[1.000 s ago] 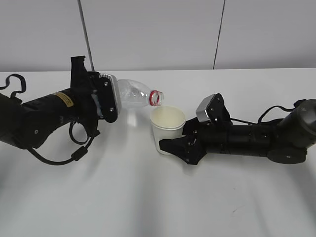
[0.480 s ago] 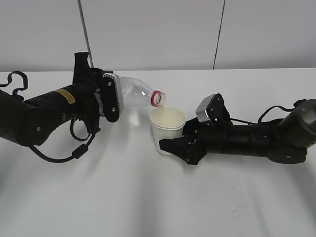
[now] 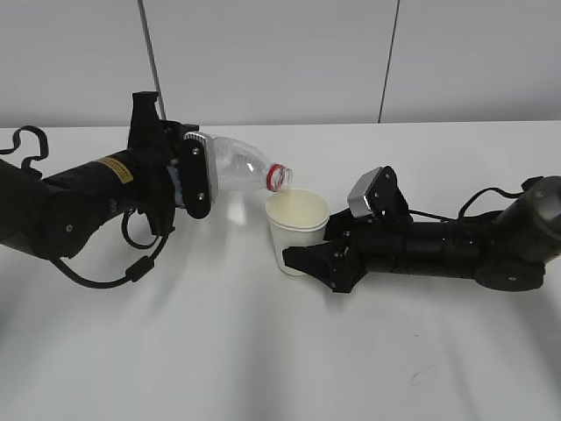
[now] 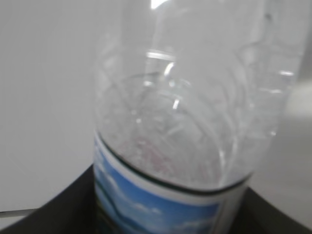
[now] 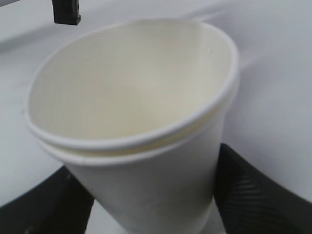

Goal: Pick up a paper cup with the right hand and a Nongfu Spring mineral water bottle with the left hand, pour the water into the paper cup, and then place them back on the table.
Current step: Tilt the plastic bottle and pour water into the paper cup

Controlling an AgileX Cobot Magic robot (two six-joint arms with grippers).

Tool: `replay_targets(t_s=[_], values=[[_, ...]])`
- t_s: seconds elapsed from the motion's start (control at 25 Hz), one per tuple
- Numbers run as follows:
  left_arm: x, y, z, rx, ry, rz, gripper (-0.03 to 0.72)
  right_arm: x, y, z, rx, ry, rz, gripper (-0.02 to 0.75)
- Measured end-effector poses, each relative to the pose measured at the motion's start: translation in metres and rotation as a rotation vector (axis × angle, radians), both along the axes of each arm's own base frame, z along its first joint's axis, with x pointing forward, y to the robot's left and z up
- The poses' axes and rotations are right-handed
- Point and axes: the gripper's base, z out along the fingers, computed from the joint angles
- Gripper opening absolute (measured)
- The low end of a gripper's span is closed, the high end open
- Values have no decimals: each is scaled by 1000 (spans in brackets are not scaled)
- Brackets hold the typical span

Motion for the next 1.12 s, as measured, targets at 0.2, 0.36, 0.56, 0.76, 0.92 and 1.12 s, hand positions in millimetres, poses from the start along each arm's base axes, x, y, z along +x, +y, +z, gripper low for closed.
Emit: replay_targets(t_s=[0.2, 0.36, 0.56, 0.76, 0.92, 1.12], values=[[1, 0, 2, -7, -21, 6, 396, 0, 0, 0, -1, -2, 1, 528], [1, 0, 2, 16, -32, -1, 396, 0, 0, 0, -2, -3, 1, 528], [1, 1, 2, 35, -41, 1, 396, 0, 0, 0, -4, -6, 2, 528], [1, 1, 4, 31, -64, 0, 396, 0, 0, 0, -5, -8, 3, 528], [2, 1, 4, 40, -72, -3, 396, 0, 0, 0, -5, -8, 3, 528], [2, 1, 5, 51, -79, -6, 396, 0, 0, 0, -6, -10, 4, 528]])
